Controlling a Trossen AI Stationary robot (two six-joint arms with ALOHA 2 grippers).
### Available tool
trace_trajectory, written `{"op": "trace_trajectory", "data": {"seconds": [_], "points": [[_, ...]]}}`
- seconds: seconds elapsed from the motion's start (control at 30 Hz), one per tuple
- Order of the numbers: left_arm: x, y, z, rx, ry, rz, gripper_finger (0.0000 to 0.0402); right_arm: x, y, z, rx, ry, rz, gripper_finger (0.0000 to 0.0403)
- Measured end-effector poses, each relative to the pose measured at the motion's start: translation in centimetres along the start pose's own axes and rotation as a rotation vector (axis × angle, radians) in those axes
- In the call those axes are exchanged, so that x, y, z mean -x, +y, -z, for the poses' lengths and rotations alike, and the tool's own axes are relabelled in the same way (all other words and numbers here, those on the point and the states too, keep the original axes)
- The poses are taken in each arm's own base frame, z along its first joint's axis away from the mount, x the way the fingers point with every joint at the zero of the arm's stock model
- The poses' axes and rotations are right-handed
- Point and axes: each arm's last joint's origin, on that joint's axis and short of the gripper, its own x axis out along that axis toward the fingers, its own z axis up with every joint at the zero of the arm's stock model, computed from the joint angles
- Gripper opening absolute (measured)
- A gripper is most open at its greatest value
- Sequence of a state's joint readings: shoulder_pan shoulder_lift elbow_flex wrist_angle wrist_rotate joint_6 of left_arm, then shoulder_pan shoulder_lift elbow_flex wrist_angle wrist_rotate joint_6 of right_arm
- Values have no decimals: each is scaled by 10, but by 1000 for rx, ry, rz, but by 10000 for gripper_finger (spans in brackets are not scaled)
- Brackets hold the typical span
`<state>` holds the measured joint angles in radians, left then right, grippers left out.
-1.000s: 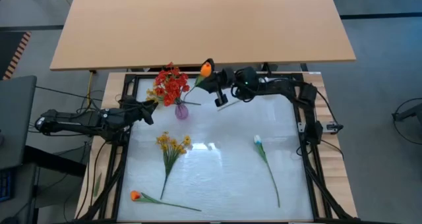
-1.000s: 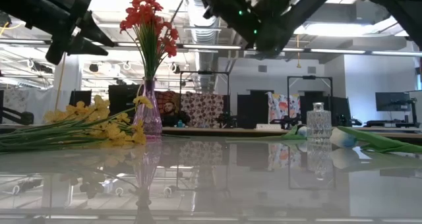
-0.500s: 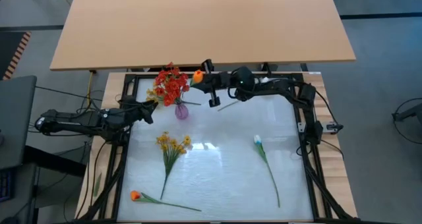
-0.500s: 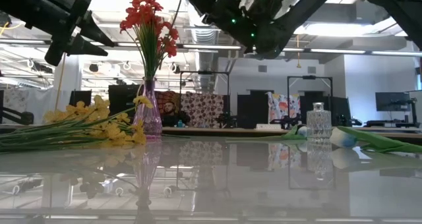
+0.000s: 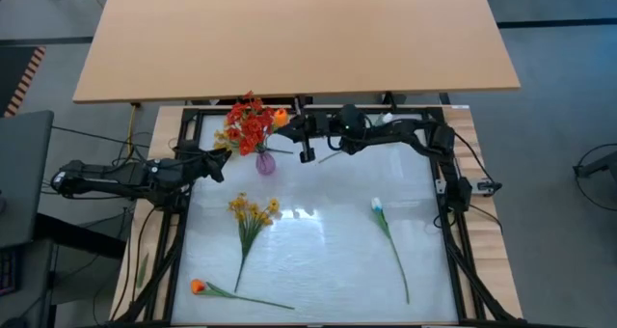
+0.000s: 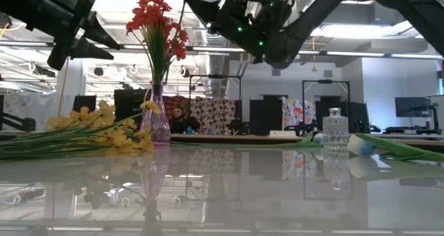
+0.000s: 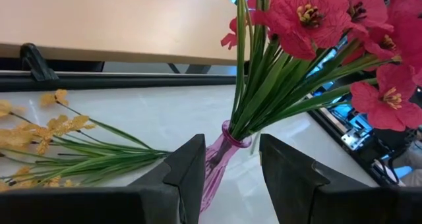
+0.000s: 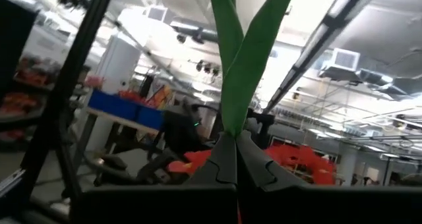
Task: Sort flowers into vase by color
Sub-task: Put the top orange tulip into the purple vase
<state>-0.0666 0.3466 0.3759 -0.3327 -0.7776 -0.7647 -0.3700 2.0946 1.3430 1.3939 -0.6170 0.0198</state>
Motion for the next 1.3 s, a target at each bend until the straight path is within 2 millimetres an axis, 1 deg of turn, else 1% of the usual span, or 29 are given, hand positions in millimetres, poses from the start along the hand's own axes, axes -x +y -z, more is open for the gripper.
{"op": "trace_trajectory", "data": {"seconds": [0.1,0.23,0.4,0.57,0.7,0.8,0.93,1.1,1.3], "points": [[0,0,0,0,15,14,132,1,-1,0,-31,-12,24,14],[0,-1,1,2,29,28,132,0,0,-1,-10,-28,25,14],[0,0,2,-4,34,22,132,0,1,-4,-36,-56,39,14],[0,0,2,-6,35,21,132,-5,6,-4,-54,-61,58,14],[0,0,2,-6,38,25,132,-8,11,1,-63,-25,66,14],[0,0,2,-7,50,35,132,-8,11,3,-72,-5,76,14],[0,0,2,-8,54,37,132,-1,13,9,-48,22,148,14],[0,0,3,-13,57,34,132,12,12,19,-89,77,164,14],[0,1,4,-21,64,27,132,12,15,19,-62,76,150,14]]}}
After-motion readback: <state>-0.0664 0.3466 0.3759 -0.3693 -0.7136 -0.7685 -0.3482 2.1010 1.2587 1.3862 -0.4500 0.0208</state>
